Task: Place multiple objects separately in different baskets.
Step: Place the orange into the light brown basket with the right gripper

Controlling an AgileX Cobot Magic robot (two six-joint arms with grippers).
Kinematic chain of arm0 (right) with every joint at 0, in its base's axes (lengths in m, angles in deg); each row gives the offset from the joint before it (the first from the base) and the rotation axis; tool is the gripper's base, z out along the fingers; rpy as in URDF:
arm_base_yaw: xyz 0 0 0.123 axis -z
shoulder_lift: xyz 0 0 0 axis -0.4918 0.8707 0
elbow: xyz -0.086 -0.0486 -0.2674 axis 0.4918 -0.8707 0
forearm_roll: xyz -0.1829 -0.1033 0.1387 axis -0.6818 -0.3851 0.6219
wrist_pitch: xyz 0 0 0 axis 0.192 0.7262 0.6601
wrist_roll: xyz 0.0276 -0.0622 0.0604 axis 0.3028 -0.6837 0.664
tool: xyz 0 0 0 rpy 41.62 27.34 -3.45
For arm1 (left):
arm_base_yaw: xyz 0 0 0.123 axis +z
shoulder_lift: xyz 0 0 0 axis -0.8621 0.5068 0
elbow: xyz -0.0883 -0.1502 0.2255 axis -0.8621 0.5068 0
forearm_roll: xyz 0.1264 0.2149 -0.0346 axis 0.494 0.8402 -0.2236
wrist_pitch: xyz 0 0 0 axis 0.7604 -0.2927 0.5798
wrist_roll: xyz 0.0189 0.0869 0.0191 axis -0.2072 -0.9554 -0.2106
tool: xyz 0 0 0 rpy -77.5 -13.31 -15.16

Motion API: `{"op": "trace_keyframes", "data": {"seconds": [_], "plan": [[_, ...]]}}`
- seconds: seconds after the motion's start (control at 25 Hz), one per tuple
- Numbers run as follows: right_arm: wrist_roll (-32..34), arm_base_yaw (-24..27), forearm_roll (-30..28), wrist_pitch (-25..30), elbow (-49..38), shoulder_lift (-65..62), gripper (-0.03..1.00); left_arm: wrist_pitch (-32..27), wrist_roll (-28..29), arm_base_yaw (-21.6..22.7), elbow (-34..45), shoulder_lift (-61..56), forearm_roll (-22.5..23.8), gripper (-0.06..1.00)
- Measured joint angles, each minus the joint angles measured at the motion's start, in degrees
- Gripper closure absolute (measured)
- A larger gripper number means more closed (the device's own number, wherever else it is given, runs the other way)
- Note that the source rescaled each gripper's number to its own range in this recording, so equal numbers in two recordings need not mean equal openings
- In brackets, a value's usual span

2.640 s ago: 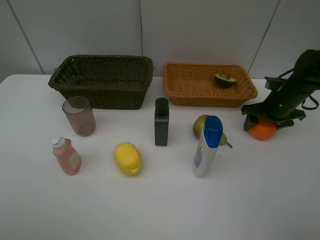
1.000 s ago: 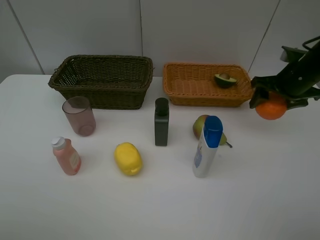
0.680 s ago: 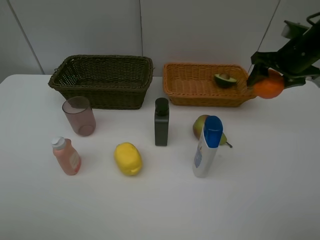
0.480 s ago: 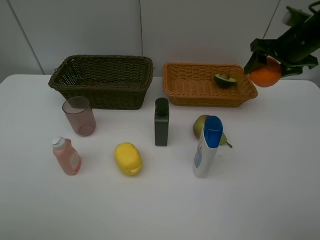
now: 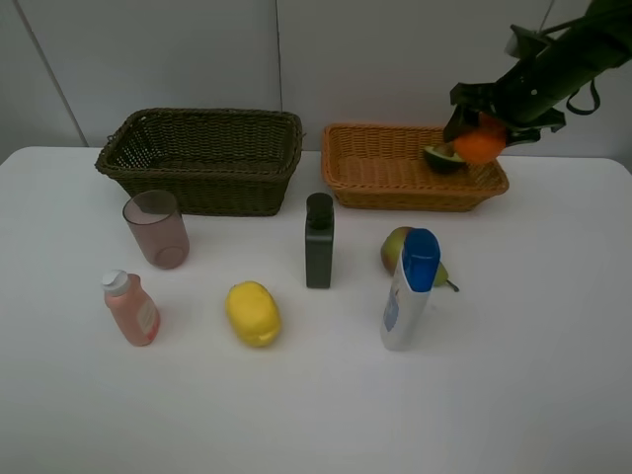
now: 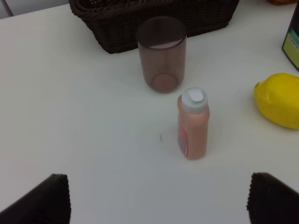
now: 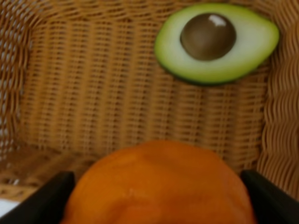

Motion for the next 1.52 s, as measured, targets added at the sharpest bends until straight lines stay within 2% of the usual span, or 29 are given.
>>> {"op": "trace_keyframes", "data": {"seconds": [0.44,0.64,1.44,1.52], "plan": [[0.0,0.0,0.62,-0.92,7.86,9.02,0.4,0.0,0.0,0.0,0.0,0.0,0.0,-0.05],[0.0,0.0,0.62,-2.96,8.37,9.96,0.4,0.0,0.0,0.0,0.0,0.0,0.0,-0.05],[0.0,0.0,0.51,-3.34,8.47,10.12,0.4,0.0,0.0,0.0,0.0,0.0,0.0,-0.05],[0.0,0.0,0.17,-3.34,8.47,10.12,0.37,0.0,0.0,0.0,0.0,0.0,0.0,-0.05]]}}
